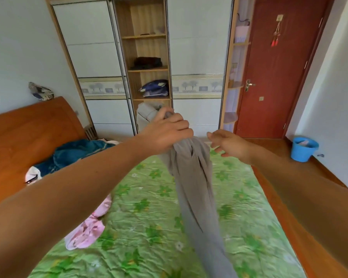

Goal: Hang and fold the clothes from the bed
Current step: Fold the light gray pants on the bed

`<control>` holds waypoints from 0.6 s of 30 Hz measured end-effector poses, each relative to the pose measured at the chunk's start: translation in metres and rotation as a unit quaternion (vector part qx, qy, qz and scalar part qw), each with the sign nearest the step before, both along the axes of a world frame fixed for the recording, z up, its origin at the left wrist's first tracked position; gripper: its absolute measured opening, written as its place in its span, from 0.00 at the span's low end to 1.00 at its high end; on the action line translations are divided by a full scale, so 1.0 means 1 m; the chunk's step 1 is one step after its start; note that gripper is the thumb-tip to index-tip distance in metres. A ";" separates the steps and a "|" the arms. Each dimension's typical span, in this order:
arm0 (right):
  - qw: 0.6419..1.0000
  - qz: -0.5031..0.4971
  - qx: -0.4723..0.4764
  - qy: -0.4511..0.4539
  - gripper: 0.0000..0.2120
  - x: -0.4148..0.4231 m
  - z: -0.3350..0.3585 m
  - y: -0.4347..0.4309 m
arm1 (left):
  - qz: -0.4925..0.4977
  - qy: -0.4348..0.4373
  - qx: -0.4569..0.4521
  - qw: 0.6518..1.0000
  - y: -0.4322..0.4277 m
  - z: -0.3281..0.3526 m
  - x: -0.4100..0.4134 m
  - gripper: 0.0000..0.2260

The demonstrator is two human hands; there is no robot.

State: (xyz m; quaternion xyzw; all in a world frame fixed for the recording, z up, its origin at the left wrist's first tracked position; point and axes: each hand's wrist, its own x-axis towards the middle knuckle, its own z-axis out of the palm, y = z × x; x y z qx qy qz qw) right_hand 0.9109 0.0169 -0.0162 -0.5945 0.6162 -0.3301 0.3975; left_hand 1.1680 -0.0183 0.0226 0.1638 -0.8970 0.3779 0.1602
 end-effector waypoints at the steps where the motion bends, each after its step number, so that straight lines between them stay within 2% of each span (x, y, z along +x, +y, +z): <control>1: 0.999 0.017 0.031 -0.040 0.20 0.006 -0.003 -0.002 | -0.015 0.011 -0.013 1.000 0.002 -0.001 0.000 0.22; 3: 0.984 0.052 0.076 -0.154 0.25 0.023 -0.010 -0.006 | -0.018 0.043 -0.017 0.999 0.004 -0.006 0.000 0.19; 5: 0.969 0.060 0.083 -0.224 0.24 0.040 -0.019 -0.010 | 0.043 0.112 0.004 0.993 0.004 -0.018 -0.001 0.19; 7: 0.969 0.034 0.072 -0.232 0.21 0.050 -0.026 -0.013 | 0.173 0.224 0.074 0.956 0.008 -0.030 -0.004 0.32; 9: 0.963 0.017 0.080 -0.255 0.23 0.053 -0.034 -0.016 | 0.292 0.319 0.200 0.879 0.011 -0.041 -0.004 0.45; 10: 0.960 0.018 0.088 -0.265 0.25 0.055 -0.039 -0.018 | 0.306 0.342 0.282 0.842 0.008 -0.049 -0.003 0.50; 11: 0.958 0.026 0.090 -0.271 0.26 0.057 -0.042 -0.017 | 0.271 0.356 0.389 0.805 0.005 -0.056 -0.001 0.52; 13: 0.960 0.027 0.068 -0.270 0.19 0.064 -0.047 -0.017 | 0.127 0.368 0.608 0.692 0.002 -0.066 0.001 0.55; 14: 0.963 0.015 0.047 -0.265 0.14 0.066 -0.049 -0.019 | 0.096 0.367 0.679 0.628 0.003 -0.069 0.001 0.55; 15: 0.967 -0.001 0.027 -0.255 0.11 0.068 -0.049 -0.018 | 0.095 0.362 0.720 0.585 0.008 -0.066 0.001 0.53; 18: 0.979 -0.006 0.001 -0.205 0.12 0.067 -0.048 -0.018 | 0.119 0.359 0.765 0.521 0.017 -0.057 -0.001 0.40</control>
